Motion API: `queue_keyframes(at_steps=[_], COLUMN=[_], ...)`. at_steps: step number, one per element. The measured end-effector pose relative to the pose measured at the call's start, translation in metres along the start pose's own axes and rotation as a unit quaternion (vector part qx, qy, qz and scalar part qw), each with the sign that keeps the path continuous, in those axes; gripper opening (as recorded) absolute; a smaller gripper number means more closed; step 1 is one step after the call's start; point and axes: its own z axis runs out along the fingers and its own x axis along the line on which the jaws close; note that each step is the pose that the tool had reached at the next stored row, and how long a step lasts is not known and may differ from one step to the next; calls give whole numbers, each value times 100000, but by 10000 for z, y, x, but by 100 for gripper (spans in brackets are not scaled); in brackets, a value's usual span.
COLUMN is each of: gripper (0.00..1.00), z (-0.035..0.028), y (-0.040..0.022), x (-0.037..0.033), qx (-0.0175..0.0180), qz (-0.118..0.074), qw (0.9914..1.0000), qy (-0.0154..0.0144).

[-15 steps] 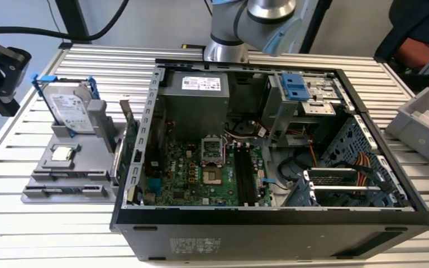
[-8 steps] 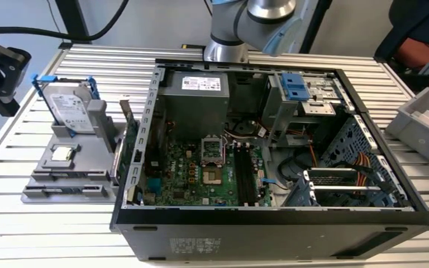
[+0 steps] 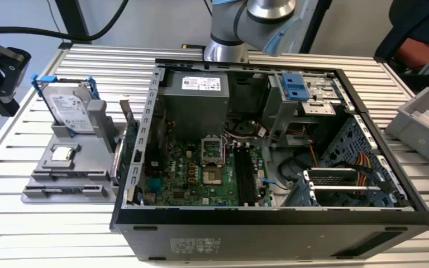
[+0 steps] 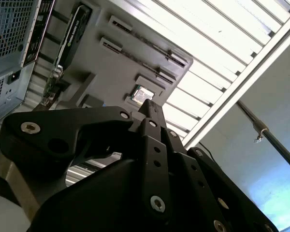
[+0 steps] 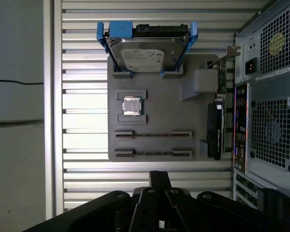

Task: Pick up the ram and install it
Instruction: 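Reach for the ram, then pick up the ram and move it above insertion slot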

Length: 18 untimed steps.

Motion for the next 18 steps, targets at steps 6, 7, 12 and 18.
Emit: queue_keyframes(at_steps=[6,7,12,18], gripper=[0,0,0,0], z=[1,0,0,0], y=[1,1,0,0], x=[0,0,0,1], qx=[-9,-4,-13,14], qz=[4,4,-5,-4], qw=[100000,100000,100000,100000], qy=[-36,-48,-140,-168])
